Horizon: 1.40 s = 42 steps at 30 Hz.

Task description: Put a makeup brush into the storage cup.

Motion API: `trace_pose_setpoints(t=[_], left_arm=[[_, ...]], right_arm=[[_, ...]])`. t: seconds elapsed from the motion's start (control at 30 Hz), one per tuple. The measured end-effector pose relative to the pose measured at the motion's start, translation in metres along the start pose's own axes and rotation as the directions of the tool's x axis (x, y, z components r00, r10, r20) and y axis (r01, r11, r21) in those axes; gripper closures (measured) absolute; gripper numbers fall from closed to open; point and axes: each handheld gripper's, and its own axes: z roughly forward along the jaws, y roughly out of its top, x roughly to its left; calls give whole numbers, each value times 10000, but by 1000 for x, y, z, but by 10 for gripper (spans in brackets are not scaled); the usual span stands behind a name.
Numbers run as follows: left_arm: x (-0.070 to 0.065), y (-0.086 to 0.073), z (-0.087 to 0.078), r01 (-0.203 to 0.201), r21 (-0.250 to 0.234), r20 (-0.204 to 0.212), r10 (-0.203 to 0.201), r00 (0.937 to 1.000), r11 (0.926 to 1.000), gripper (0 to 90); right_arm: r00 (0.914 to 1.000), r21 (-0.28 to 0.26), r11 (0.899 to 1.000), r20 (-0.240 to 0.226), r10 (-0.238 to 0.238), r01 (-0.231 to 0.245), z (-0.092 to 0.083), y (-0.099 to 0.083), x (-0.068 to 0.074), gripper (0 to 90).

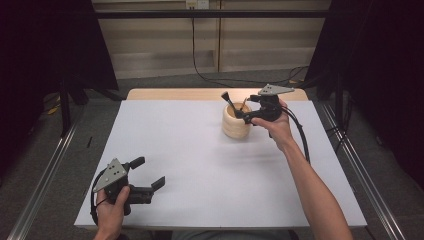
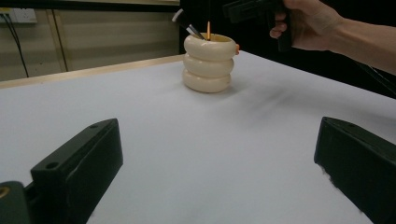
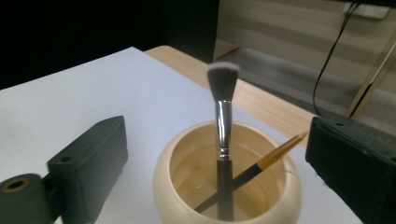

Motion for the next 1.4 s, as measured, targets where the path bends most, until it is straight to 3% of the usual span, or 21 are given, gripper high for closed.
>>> trace_pose_setpoints(t=[0.1,0.2,0.33,0.47,0.63,0.77,1.07,1.33,1.4], left_arm=[[-1,0,-1,26,7,-10,-26,10000,10000,12],[-1,0,-1,-25,-14,-10,25,10000,10000,12],[-1,-2,-5,26,-40,-80,-26,10000,10000,12],[-3,0,-7,-23,-150,-101,21,9999,9999,12],[-3,0,-7,-45,-138,-95,43,9999,9999,12],[-2,0,-7,-49,-131,-100,48,9999,9999,12],[-3,0,-9,-45,-186,-216,41,9998,9998,12],[-3,0,-9,-21,-177,-230,17,9997,9998,13],[-3,0,-9,-57,-148,-209,54,9998,9999,12]], right_arm=[[9999,32,9999,-52,107,-107,-6,-5,0,0],[9999,39,9999,63,141,-142,-9,-9,1,18],[9982,-155,9981,80,593,-592,-17,-14,1,20],[9978,12,9985,383,546,-546,-25,-19,4,31],[9980,-190,9981,242,591,-586,-37,-19,8,29],[9968,-75,9992,689,401,-397,-45,-22,9,40],[9930,-232,9975,964,685,-665,-65,-32,12,41],[9898,-334,9980,1310,569,-529,-82,-41,22,38],[9888,-211,9994,1457,311,-284,-86,-40,24,38]])
